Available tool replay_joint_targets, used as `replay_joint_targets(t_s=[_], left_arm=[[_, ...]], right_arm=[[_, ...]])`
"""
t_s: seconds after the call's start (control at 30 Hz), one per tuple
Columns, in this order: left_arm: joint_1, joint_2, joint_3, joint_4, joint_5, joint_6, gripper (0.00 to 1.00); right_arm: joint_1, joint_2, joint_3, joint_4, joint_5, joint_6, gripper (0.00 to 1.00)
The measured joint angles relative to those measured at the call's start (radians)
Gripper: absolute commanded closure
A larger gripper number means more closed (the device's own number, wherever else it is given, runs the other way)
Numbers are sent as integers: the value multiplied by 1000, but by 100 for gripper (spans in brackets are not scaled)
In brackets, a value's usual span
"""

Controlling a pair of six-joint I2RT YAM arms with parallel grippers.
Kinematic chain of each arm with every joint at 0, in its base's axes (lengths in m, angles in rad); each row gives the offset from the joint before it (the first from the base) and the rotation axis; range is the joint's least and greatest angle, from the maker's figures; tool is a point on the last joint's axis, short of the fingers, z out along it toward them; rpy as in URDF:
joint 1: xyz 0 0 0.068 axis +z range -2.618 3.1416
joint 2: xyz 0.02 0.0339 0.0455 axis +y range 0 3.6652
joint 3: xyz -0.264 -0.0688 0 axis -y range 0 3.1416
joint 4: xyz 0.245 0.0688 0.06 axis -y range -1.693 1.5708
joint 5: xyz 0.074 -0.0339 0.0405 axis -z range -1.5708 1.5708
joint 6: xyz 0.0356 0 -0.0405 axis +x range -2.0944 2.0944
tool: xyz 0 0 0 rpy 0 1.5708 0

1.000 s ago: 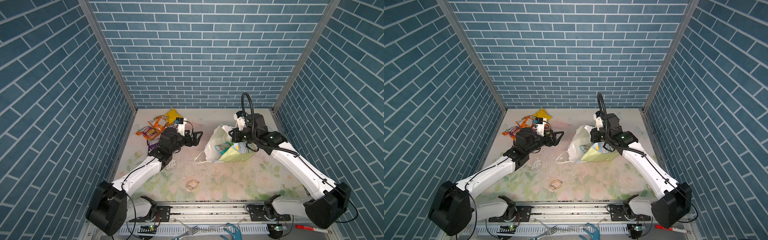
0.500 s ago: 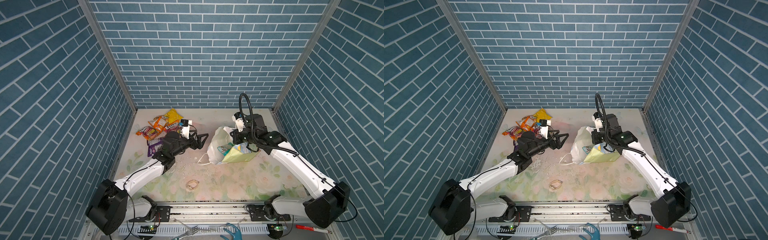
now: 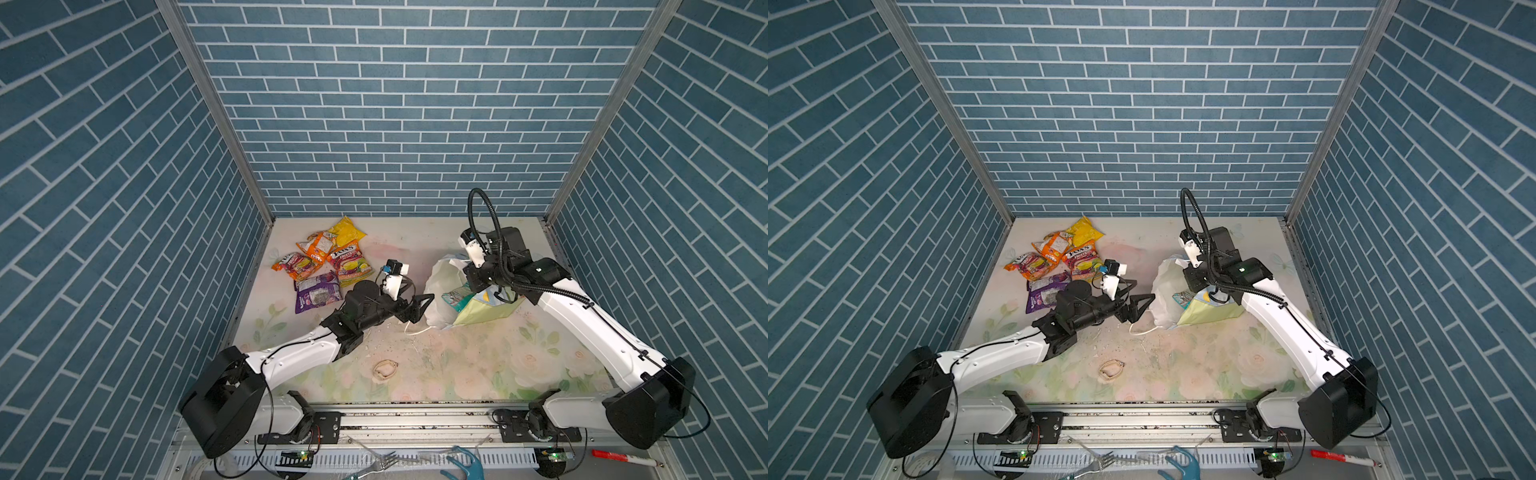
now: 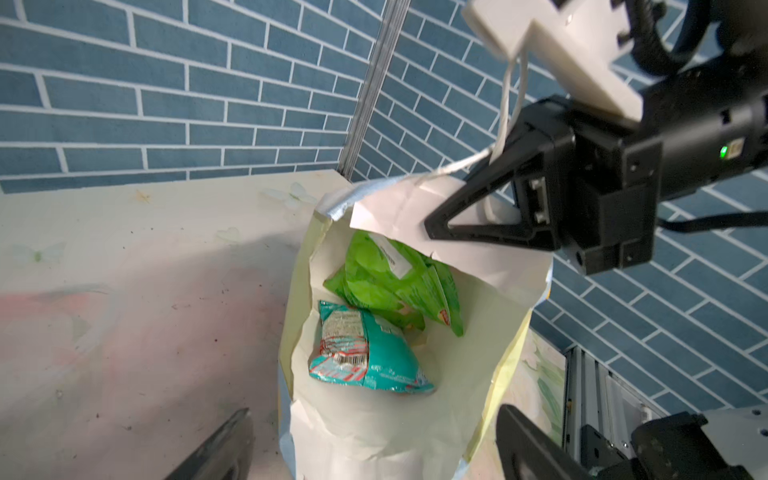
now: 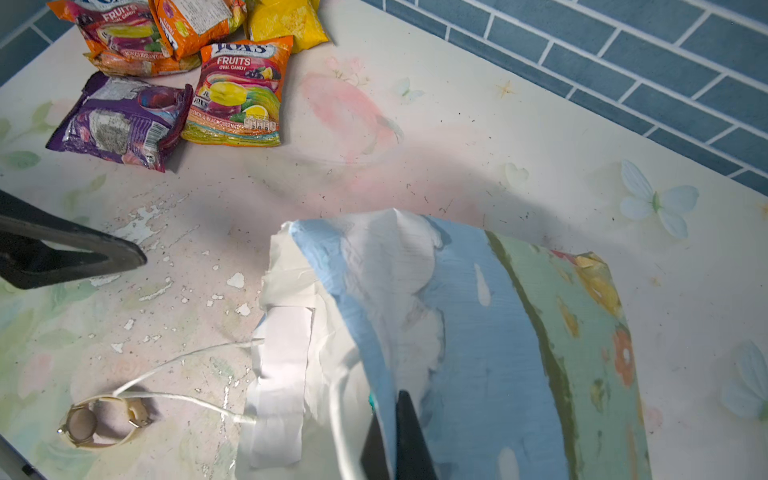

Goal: Take the snacks out of the paper bag
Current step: 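Move the left gripper back toward the paper bag held by the right gripper, then lower the left gripper into the bag mouth toward the green snack bag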

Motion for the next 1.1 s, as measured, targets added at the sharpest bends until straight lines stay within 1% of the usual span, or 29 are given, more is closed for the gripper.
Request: replay_joint_targets(t_s=[0.13,0.33,0.57,0.77,1.03,1.1], left_arm=[[-35,31,-10,6,-29,22,9],[-82,69,-16,38,-73,43,9],[-136,146,-16,71,-89,57,9],[-155,178,-15,94,-92,56,9],[-163,196,6,97,-109,50,8],[-167,206,19,95,-111,51,6]], right_arm=[[0,19,0,0,-34,-46,100],[-1,8,-4,3,-64,-87,100],[-2,-81,-61,14,-93,-132,100],[-2,-123,-93,24,-105,-135,100],[-2,-124,-121,58,-119,-134,100],[-1,-124,-125,64,-121,-134,100]])
